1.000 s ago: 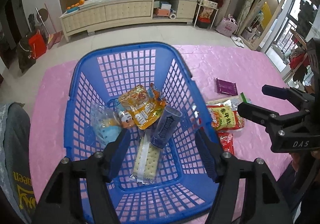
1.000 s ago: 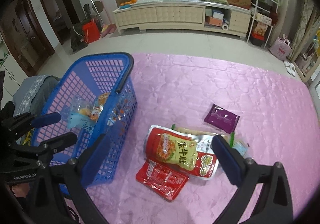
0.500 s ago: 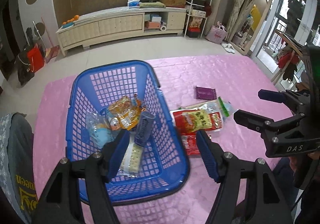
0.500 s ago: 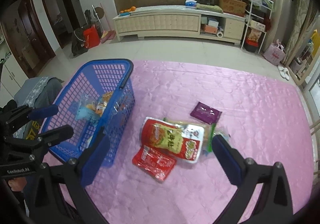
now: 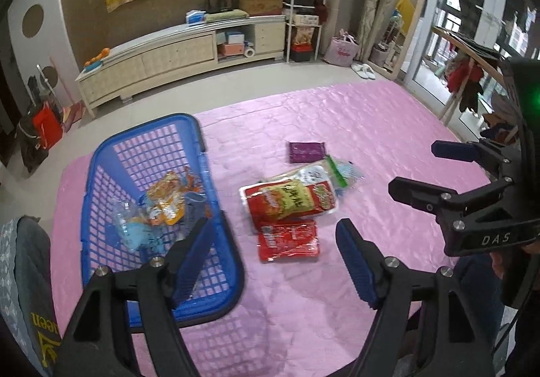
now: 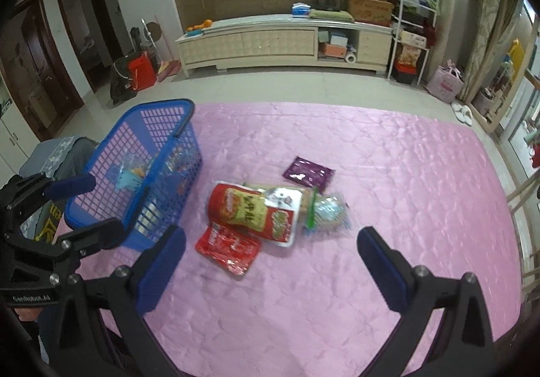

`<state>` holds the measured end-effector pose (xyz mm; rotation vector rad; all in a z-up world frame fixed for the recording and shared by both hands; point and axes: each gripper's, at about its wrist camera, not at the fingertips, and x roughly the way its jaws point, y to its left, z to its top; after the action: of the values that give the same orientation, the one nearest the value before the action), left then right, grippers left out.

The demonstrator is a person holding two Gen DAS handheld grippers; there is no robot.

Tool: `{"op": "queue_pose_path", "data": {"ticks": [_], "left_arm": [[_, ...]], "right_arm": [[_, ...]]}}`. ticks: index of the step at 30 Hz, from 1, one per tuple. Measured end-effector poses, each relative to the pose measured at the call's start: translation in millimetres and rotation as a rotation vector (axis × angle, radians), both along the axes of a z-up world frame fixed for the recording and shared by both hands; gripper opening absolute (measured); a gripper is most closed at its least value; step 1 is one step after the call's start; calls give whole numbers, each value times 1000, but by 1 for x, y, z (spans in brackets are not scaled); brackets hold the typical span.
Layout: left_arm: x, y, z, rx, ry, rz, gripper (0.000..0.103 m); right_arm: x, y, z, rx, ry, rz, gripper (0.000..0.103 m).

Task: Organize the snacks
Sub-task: 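Withdraw both tools from the basket back over the snack pile, then reach the right tool to the clear blue-striped bag and close on it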

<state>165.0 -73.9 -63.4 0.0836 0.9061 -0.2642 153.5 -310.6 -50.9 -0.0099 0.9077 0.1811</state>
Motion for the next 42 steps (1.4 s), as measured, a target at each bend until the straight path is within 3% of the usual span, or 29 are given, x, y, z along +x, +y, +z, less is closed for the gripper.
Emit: {"op": "queue_pose_path", "data": {"ticks": [19, 27, 32, 42], "left_arm": [[7, -69, -35, 46, 52, -66, 73], [24, -76, -59, 39, 99, -34, 73], [38, -80, -79, 58, 116, -13, 73], [75, -73, -127, 24, 176, 77, 73]], "right_arm": [[-5, -64, -41, 10, 70, -66, 103], [10, -73, -66, -36, 93, -33, 103], [31, -77, -92, -26, 136, -2, 103], [71, -80, -138, -21, 171, 21, 103]]}}
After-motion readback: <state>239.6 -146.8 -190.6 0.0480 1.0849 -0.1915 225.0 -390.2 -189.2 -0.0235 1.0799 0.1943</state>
